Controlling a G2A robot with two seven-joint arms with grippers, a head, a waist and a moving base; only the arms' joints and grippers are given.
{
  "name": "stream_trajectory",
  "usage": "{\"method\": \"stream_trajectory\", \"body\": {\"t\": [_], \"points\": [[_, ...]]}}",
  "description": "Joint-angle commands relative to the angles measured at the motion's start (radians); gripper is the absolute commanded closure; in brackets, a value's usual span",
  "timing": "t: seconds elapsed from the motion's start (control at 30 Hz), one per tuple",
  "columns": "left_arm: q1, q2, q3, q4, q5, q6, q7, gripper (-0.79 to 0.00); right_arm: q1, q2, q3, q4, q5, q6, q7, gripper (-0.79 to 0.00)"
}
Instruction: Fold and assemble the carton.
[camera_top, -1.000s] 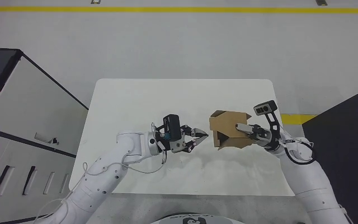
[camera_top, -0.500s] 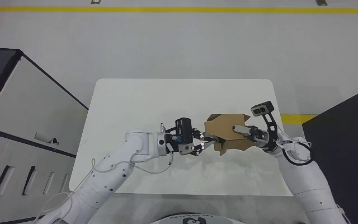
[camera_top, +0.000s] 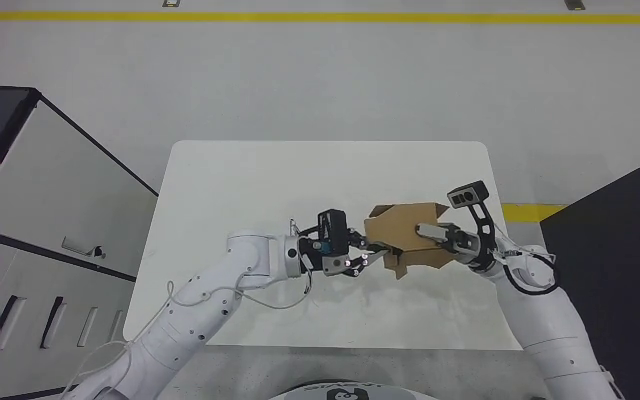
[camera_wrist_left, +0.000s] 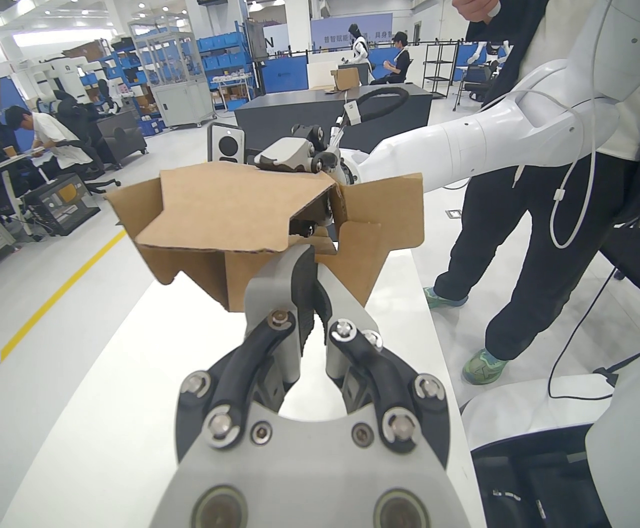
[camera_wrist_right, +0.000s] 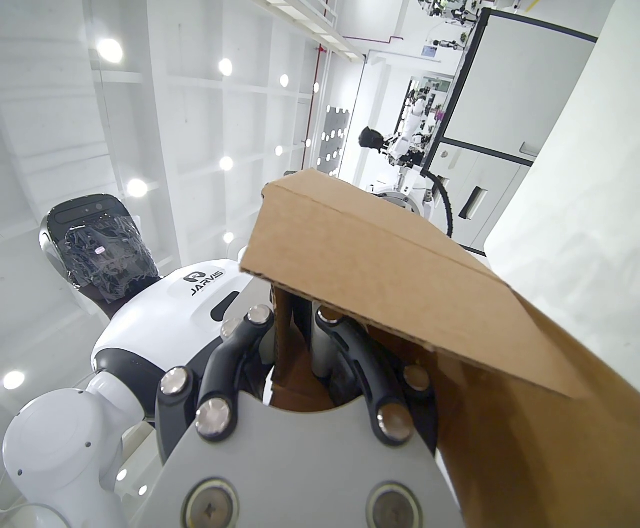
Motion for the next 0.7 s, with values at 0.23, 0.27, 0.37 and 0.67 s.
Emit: {"method": "stream_trajectory", "body": {"t": [0.23,0.27,0.37,0.67], "points": [[0.037,0.017,-0.079,-0.043,-0.002,0.009,0.025,0.0,-0.002,-0.006,0.037,0.014,0.043,0.006,0.006,0.0],[0.044,0.019,-0.089,-0.051,-0.003,0.008,0.026,0.0,-0.002,-0.008,0.039,0.015,0.058,0.01,0.01,0.0],[0.069,0.026,-0.117,-0.078,0.0,0.011,0.032,0.0,0.003,-0.013,0.044,0.021,0.077,0.021,0.021,0.0],[0.098,0.033,-0.146,-0.111,0.022,0.03,0.03,0.0,0.005,-0.014,0.046,0.024,0.078,0.021,0.021,0.0]]}}
